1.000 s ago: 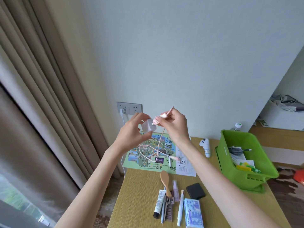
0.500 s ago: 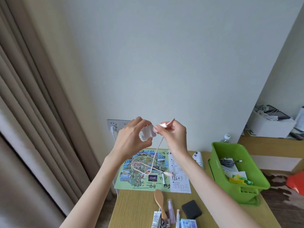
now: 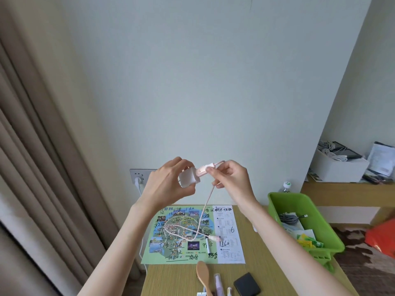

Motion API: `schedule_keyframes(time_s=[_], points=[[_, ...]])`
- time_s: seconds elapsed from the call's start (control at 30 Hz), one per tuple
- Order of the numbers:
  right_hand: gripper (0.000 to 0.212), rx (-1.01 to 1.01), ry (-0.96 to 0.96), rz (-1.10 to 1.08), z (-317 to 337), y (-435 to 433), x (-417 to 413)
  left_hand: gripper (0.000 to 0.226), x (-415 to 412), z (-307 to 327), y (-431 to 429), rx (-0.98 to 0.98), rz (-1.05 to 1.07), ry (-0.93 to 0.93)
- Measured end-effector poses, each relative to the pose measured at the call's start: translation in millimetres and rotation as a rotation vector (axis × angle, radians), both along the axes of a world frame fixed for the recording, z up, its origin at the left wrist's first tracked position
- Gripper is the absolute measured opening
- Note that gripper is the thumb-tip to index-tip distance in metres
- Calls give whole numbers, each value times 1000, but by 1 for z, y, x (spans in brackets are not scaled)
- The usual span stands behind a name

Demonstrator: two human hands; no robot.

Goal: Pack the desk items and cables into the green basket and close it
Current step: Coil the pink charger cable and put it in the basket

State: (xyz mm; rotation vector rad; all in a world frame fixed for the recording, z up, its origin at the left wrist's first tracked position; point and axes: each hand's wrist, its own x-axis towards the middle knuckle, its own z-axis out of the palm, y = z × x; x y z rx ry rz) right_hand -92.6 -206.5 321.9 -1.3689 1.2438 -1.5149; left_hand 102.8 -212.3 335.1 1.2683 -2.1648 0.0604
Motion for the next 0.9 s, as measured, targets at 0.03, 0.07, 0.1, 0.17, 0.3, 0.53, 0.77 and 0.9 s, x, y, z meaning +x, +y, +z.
schedule_keyframes(time_s=[0.03,0.07,0.1,0.17,0.3,0.53,0.77,0.9], points=[[32,-16,44,-45,1,-2,-3,39,2,2,-1,4,-4,17],[38,-32,105,-80,2,-3,-5,38,3,5,-1,13,-10,40],[44,-49,173,-106,2,-5,-7,37,5,7,-1,28,-19,70],[54,-77,282,-133,0,-9,-7,36,8,13,-1,80,-31,136],[24,10,239,29,-2,-19,-9,34,11,27,3,233,-71,370],[56,203,20,211,-19,-25,12,13,27,49,2,429,-125,659],[22,188,60,426,-11,-35,49,38,42,52,4,611,-264,774],[25,193,55,429,-31,-34,42,48,61,46,-1,632,-275,984]])
